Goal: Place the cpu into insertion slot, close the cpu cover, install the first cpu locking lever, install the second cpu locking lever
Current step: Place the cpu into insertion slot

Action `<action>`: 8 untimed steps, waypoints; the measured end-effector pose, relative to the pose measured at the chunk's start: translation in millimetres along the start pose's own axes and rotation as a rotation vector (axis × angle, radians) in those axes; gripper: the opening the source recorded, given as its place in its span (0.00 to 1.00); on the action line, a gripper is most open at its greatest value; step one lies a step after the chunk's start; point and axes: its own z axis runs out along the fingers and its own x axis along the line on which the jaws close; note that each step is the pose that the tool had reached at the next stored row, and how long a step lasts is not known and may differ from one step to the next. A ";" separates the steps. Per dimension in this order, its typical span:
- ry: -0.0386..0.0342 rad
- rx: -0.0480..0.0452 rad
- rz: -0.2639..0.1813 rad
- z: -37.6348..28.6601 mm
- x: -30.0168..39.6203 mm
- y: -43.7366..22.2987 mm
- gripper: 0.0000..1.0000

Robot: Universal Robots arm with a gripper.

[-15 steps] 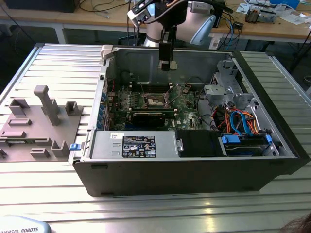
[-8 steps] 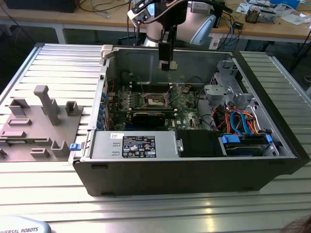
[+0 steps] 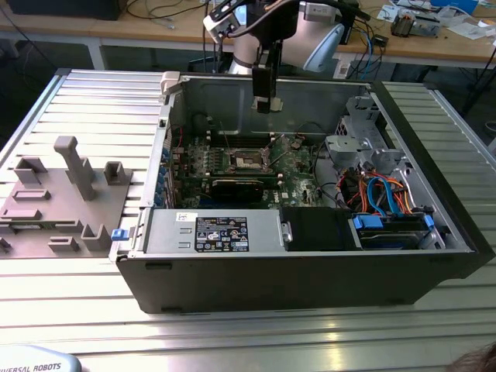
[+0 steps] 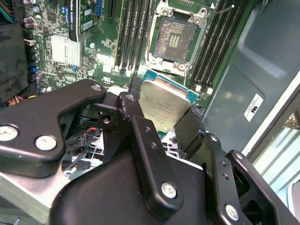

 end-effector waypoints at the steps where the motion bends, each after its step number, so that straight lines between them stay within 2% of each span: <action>1: -0.0002 0.0000 0.002 0.0 0.0 0.0 0.54; 8: -0.0008 0.0003 0.012 0.0 0.0 0.0 0.54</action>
